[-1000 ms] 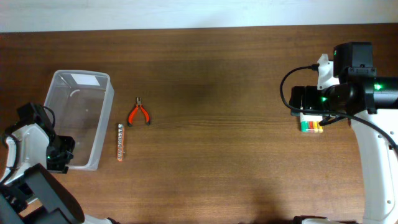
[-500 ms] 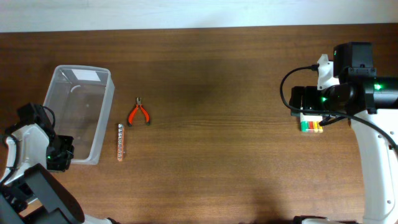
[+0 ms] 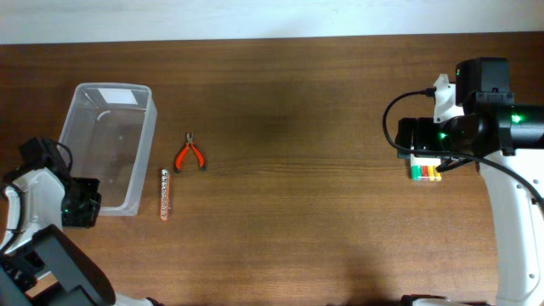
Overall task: Pack container
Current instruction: 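Grasp the clear container's rim with the left gripper, then lift and slide the container to table center with left gripper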
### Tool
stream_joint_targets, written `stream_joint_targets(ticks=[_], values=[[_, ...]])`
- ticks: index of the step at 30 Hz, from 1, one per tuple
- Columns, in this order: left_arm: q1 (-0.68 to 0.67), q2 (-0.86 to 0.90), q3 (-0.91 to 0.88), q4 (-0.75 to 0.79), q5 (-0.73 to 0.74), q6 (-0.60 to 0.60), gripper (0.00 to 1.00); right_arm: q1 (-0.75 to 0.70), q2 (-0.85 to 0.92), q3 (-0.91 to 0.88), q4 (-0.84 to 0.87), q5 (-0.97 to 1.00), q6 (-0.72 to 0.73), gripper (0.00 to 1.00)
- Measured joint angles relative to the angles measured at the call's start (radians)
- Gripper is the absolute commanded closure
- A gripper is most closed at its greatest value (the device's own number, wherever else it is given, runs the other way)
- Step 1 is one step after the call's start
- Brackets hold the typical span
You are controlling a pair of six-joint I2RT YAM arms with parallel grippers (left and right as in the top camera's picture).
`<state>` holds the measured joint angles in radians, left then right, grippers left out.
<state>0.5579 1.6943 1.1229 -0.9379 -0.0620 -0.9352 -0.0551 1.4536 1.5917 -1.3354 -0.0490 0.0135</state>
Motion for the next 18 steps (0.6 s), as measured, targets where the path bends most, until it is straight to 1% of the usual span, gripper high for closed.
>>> stream_joint_targets(ticks=[4,9,14,18], values=[[-0.003,0.000,0.058,-0.014,0.017,0.046,0.98,0.000,0.000,0.000,0.000,0.000,-0.001,0.01],[-0.059,-0.006,0.169,-0.019,0.017,0.173,0.98,0.000,0.000,0.000,0.001,0.000,0.000,0.01],[-0.223,-0.057,0.274,-0.002,0.018,0.366,0.98,0.000,0.000,0.000,0.004,0.009,0.000,0.01],[-0.398,-0.102,0.314,0.020,0.027,0.520,0.98,0.000,0.000,0.023,0.003,0.039,0.000,0.01]])
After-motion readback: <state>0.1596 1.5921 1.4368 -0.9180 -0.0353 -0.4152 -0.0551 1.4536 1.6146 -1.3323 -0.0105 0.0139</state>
